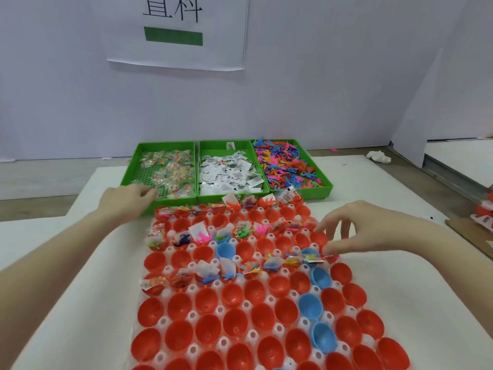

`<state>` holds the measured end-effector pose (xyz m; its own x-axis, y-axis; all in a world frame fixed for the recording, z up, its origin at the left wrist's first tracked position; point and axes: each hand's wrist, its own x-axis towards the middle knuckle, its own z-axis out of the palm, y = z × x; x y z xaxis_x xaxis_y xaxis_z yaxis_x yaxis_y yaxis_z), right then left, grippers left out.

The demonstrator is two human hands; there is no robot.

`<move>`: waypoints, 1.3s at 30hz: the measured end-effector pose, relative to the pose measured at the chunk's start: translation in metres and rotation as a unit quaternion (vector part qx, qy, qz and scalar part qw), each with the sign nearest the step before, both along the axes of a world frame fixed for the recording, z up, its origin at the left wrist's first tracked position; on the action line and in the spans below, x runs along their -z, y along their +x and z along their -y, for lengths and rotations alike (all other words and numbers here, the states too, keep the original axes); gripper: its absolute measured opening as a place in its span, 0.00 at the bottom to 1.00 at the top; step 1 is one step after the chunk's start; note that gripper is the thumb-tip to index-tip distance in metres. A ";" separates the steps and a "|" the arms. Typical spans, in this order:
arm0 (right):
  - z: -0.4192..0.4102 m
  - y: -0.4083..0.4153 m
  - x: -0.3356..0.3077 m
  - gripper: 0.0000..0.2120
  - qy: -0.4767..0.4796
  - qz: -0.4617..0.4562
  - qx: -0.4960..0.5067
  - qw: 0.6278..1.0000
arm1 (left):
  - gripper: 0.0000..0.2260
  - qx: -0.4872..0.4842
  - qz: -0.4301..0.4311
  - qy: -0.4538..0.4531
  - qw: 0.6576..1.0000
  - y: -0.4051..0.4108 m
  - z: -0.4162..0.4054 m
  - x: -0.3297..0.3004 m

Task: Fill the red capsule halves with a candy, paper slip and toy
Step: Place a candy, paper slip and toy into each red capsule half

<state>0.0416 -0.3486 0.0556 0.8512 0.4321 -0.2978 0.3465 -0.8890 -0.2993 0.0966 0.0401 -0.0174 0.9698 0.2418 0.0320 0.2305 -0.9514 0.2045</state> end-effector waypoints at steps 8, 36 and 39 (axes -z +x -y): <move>-0.040 0.085 0.002 0.06 0.202 0.206 0.125 0.949 | 0.07 -0.060 0.179 -0.187 0.964 0.002 0.007 0.006; -0.072 0.159 0.032 0.10 0.140 0.262 0.176 0.939 | 0.10 -0.083 0.133 -0.184 0.970 -0.007 0.000 -0.003; -0.082 0.158 0.027 0.14 0.131 0.256 0.178 0.941 | 0.11 -0.077 0.119 -0.203 0.969 -0.005 0.002 -0.003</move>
